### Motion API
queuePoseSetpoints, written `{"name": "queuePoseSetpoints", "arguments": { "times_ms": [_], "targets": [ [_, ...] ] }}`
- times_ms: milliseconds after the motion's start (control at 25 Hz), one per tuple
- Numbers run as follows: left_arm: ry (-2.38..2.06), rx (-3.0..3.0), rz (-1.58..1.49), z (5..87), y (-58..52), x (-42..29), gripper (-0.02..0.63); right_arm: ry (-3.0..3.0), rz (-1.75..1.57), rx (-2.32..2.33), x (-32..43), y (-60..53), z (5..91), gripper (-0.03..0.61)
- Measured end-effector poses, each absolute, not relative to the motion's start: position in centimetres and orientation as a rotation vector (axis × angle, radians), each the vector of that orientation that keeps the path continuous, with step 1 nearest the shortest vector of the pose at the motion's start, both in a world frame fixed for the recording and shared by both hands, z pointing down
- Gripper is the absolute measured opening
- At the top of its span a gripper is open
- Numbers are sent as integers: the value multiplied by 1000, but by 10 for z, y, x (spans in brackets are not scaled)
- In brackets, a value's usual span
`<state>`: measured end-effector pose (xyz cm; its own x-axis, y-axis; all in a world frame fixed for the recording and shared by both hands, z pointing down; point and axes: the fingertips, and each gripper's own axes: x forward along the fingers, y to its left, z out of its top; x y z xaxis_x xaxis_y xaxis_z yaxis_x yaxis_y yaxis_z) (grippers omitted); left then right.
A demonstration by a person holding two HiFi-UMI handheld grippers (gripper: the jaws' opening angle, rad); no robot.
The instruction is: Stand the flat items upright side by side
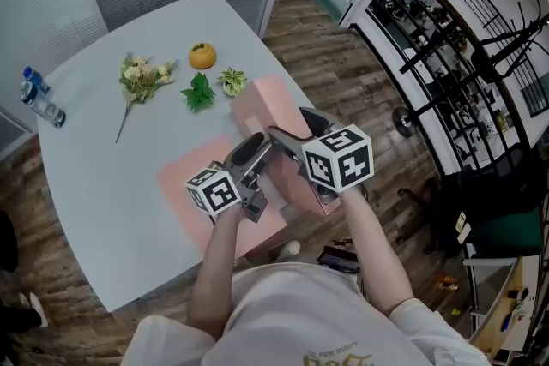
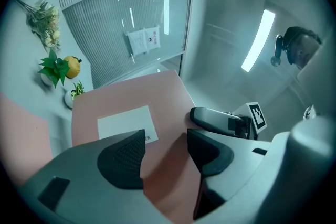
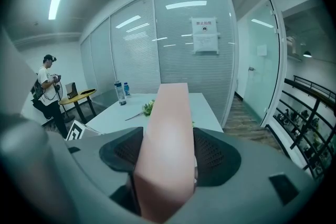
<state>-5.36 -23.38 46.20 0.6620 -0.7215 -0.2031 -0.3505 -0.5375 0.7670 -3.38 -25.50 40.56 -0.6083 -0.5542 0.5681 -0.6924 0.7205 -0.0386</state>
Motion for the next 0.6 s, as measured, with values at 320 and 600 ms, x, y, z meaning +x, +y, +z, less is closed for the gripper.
{"name": "queuePoseSetpoints", "arguments": {
  "times_ms": [320,600],
  "targets": [
    [-815,2159,-668,461,-234,-53,250,-2415,307,967,-32,-253,401,308],
    [-826,2168,-708,453,-235,-57,256,-2487,243,999,-32,-249,388,308]
  ]
}}
